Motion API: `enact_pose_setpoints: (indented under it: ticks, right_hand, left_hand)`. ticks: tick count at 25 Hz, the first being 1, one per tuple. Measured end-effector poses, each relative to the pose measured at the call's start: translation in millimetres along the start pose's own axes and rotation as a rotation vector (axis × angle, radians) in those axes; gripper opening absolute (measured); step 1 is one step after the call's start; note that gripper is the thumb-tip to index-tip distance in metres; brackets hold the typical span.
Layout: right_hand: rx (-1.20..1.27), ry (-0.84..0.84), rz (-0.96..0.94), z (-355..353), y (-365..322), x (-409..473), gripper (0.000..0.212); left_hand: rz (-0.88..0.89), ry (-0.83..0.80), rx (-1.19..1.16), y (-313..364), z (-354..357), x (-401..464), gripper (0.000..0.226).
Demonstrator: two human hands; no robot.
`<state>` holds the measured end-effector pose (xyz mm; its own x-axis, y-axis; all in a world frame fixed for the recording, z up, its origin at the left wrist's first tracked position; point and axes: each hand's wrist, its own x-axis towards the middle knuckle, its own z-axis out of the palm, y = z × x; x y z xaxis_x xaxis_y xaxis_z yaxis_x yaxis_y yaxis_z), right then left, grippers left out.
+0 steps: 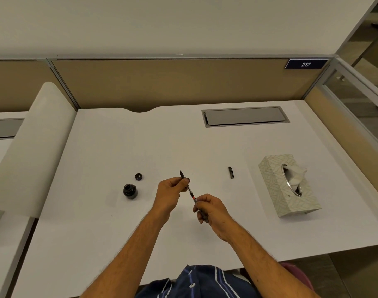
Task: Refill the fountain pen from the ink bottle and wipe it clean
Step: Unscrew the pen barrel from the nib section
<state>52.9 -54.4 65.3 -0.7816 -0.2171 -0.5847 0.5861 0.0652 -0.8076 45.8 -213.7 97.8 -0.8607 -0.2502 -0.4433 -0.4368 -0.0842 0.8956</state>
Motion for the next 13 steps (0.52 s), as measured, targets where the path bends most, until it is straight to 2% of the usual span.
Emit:
enact_pose_setpoints:
  ticks: [5, 9, 13]
  right_hand:
    - [-0.035, 0.06, -0.034, -32.9, 12.8, -4.1, 0.009]
    - [-0.04, 0.314, -0.059, -64.9, 26.8, 15.1, 0.01]
    - [-0.201, 0.534, -0.075, -97.9, 43.9, 43.0, 0.006]
  left_hand:
    - [-0.007, 0.033, -0.017, -0.6, 5.3, -1.0, 0.012]
    - [-0.019, 0.017, -0.008, -3.0, 9.9, -2.7, 0.009]
    - [-0.031, 0.007, -0.005, -7.3, 13.2, -5.7, 0.009]
